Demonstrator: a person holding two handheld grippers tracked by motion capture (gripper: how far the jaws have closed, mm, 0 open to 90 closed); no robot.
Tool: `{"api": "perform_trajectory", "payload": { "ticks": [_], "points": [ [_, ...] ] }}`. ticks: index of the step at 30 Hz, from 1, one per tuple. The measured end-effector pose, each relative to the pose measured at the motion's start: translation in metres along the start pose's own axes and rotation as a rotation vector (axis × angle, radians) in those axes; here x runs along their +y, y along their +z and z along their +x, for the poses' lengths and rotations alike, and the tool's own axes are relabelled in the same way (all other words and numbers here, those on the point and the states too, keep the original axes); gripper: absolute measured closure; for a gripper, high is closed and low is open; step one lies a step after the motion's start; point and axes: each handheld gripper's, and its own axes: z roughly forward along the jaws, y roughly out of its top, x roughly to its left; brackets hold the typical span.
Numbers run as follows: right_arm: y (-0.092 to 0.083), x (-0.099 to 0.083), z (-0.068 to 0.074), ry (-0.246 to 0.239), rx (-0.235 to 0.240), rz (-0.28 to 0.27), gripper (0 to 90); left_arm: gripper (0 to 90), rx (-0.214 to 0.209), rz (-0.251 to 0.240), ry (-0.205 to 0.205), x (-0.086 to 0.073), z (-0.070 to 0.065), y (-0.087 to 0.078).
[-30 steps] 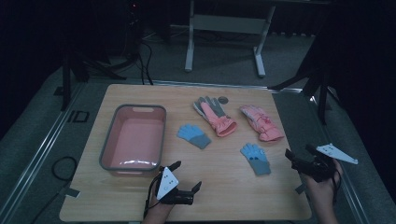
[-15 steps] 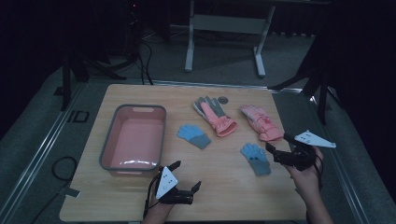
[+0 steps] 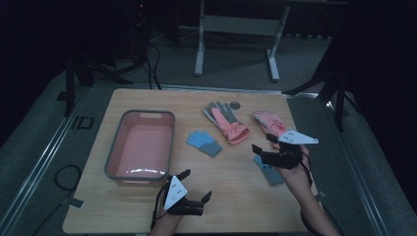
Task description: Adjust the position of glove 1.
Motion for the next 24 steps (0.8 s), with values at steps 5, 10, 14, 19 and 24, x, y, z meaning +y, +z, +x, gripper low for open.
{"api": "perform_trajectory", "payload": {
  "ticks": [5,10,14,19,24],
  "points": [
    [0.013,0.005,0.005,-0.014,0.031,0.005,29.3,0.6,0.0,0.001,0.003,0.0,0.0,0.0],
    [0.043,0.012,0.016,-0.047,0.077,0.029,31.7,0.6,-0.001,0.0,0.003,0.0,0.0,0.0],
    [0.064,0.013,0.022,-0.059,0.116,0.069,32.5,0.6,0.0,-0.004,0.001,0.0,0.0,0.0],
    [0.086,0.015,0.03,-0.073,0.153,0.088,34.2,0.6,-0.003,-0.002,0.004,0.0,0.0,0.0],
    [0.107,0.019,0.038,-0.083,0.196,0.111,35.4,0.6,-0.003,-0.005,0.01,0.0,-0.001,0.0]
  ]
}}
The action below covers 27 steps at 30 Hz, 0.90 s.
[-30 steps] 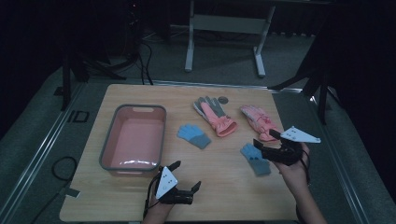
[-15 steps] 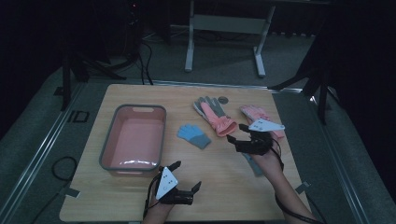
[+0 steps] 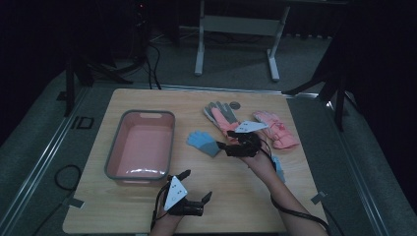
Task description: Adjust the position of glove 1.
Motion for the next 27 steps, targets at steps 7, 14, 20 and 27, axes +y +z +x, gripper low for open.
{"api": "perform_trajectory", "payload": {
  "ticks": [7,14,20,27],
  "points": [
    [0.031,0.003,0.0,0.008,0.01,0.047,47.7,0.6,0.0,-0.003,0.001,0.0,0.0,0.0],
    [0.064,0.002,0.0,0.013,0.041,0.093,56.3,0.6,-0.002,-0.004,-0.003,0.0,0.0,0.0],
    [0.085,-0.003,-0.005,-0.008,0.006,0.116,60.6,0.6,-0.001,-0.006,-0.005,0.0,0.0,-0.001],
    [0.102,-0.015,-0.009,-0.027,-0.005,0.165,62.3,0.6,-0.002,-0.006,-0.007,0.0,0.0,-0.001]
  ]
}}
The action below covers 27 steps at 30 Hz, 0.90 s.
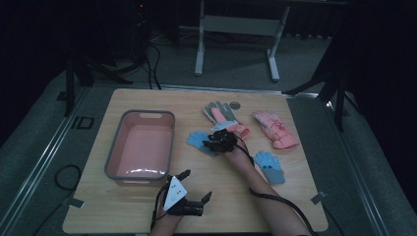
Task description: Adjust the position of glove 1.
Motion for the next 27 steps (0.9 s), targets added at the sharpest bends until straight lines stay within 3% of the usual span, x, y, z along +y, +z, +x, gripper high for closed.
{"api": "perform_trajectory", "payload": {
  "ticks": [2,5,8,9,13,18,23,27],
  "points": [
    [0.005,-0.003,0.0,-0.006,-0.008,0.021,63.5,0.6,0.0,0.001,0.001,0.0,0.0,0.0],
    [0.007,-0.006,-0.002,0.03,0.017,0.01,66.0,0.6,0.001,0.0,0.002,0.0,0.0,0.0],
    [0.007,-0.006,-0.003,0.034,0.021,0.011,69.5,0.6,0.002,-0.001,0.002,0.0,0.0,0.0],
    [0.008,-0.006,-0.003,0.042,0.025,0.01,74.6,0.6,0.002,0.0,0.001,0.0,0.0,0.0],
    [0.009,-0.006,-0.001,0.05,0.022,0.006,80.9,0.6,0.002,0.001,0.0,0.0,0.0,0.0],
    [0.008,-0.002,0.006,0.071,-0.017,0.027,86.7,0.6,0.005,0.0,-0.001,0.0,0.0,0.0],
    [-0.008,0.002,0.016,0.151,-0.021,-0.002,87.4,0.6,0.005,-0.001,-0.002,0.0,0.0,0.0],
    [-0.031,0.005,0.028,0.182,-0.063,-0.034,87.5,0.6,0.007,-0.002,-0.002,0.0,0.0,0.0]
  ]
}}
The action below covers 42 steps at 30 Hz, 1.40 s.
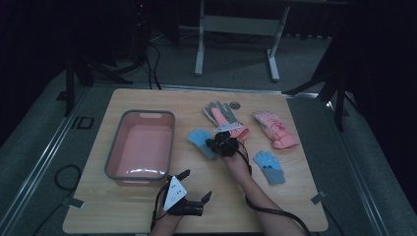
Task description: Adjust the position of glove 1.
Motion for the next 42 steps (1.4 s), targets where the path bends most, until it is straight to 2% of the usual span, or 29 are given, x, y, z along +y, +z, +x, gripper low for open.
{"api": "perform_trajectory", "payload": {
  "ticks": [4,7,9,14,17,19,21,23,24,26,28,30,35,40,42],
  "points": [
    [-0.025,0.0,0.008,0.045,-0.054,-0.042,87.6,0.6,0.003,-0.001,0.0,0.0,0.0,0.0],
    [-0.048,-0.005,0.013,0.101,-0.101,-0.089,87.6,0.6,0.004,-0.001,0.0,0.0,0.0,0.0],
    [-0.059,-0.009,0.019,0.1,-0.139,-0.102,87.6,0.6,0.005,-0.002,0.001,0.0,0.0,0.0],
    [-0.081,-0.029,0.032,0.127,-0.204,-0.117,87.5,0.6,0.006,-0.001,0.002,0.0,0.0,0.0],
    [-0.092,-0.042,0.033,0.18,-0.22,-0.117,87.5,0.6,0.006,-0.001,0.002,0.0,0.0,0.0],
    [-0.098,-0.051,0.035,0.192,-0.243,-0.115,87.5,0.6,0.008,0.0,0.0,0.0,0.0,0.0],
    [-0.104,-0.064,0.036,0.238,-0.236,-0.119,87.5,0.6,0.009,-0.001,0.0,0.0,0.0,0.0],
    [-0.105,-0.074,0.036,0.259,-0.253,-0.112,87.5,0.6,0.009,0.0,0.002,0.0,0.0,0.0],
    [-0.104,-0.08,0.036,0.277,-0.247,-0.104,87.5,0.6,0.009,0.001,0.002,0.0,-0.001,0.0],
    [-0.103,-0.088,0.037,0.275,-0.285,-0.097,87.5,0.6,0.009,0.003,0.005,0.0,-0.001,0.0],
    [-0.102,-0.091,0.037,0.274,-0.292,-0.09,87.5,0.7,0.01,0.003,0.005,0.0,-0.001,0.0],
    [-0.096,-0.1,0.038,0.293,-0.335,-0.085,87.5,0.6,0.01,0.004,0.007,0.0,-0.001,0.0],
    [-0.082,-0.105,0.036,0.319,-0.35,-0.069,87.4,0.6,0.01,0.004,0.008,0.0,-0.001,0.001],
    [-0.068,-0.104,0.028,0.376,-0.362,-0.075,87.1,0.6,0.007,0.006,0.009,0.0,-0.001,0.001],
    [-0.063,-0.104,0.026,0.385,-0.365,-0.066,86.3,0.6,0.006,0.007,0.008,0.0,-0.001,0.001]
  ]
}}
